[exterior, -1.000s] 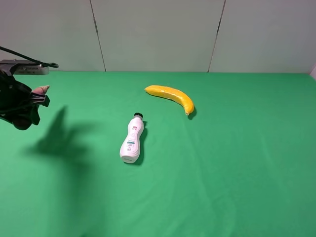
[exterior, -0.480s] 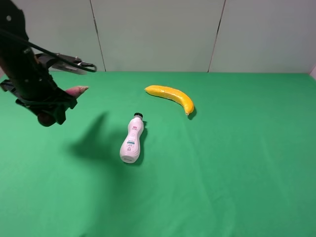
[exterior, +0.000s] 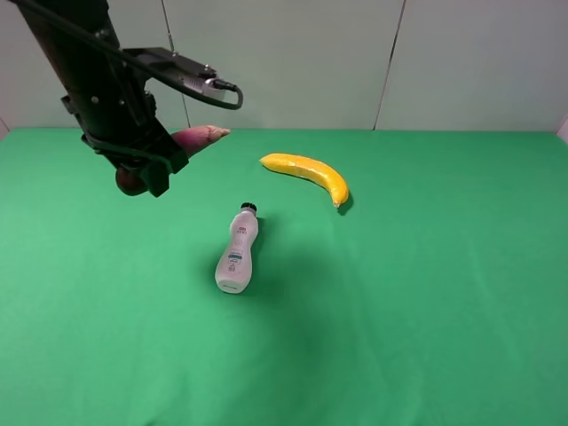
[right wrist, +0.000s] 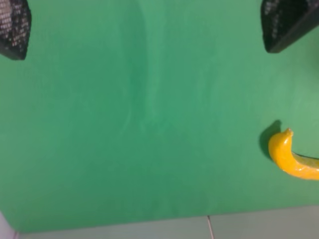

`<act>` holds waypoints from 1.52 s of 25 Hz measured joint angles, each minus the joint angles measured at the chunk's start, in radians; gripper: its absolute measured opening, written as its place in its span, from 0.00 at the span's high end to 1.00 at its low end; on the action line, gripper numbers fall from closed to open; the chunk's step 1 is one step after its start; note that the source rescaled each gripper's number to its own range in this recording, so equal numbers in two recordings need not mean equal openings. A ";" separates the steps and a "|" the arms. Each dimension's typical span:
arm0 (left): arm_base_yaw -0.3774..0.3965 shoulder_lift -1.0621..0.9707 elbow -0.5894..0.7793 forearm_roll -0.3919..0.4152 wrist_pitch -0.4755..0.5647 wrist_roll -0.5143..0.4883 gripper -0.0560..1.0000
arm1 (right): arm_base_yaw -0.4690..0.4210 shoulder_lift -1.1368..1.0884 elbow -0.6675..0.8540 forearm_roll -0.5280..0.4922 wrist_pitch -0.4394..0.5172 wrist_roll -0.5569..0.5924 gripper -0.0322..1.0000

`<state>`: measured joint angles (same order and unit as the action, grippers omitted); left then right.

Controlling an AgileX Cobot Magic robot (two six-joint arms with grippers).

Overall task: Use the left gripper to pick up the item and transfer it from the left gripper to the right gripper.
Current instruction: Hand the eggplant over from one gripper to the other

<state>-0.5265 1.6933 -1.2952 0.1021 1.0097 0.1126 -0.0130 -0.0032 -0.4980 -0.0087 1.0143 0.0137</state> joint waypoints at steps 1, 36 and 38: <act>-0.009 0.000 -0.011 0.001 0.009 0.011 0.95 | 0.000 0.000 0.000 0.000 0.000 0.000 0.00; -0.087 0.000 -0.059 -0.196 0.135 0.772 0.95 | 0.000 0.000 0.000 0.000 0.000 0.000 0.00; -0.087 0.000 -0.059 -0.203 0.114 0.788 0.95 | 0.000 0.000 0.000 0.000 0.000 0.000 0.00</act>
<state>-0.6138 1.6933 -1.3542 -0.1011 1.1241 0.9005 -0.0130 -0.0032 -0.4980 -0.0087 1.0143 0.0137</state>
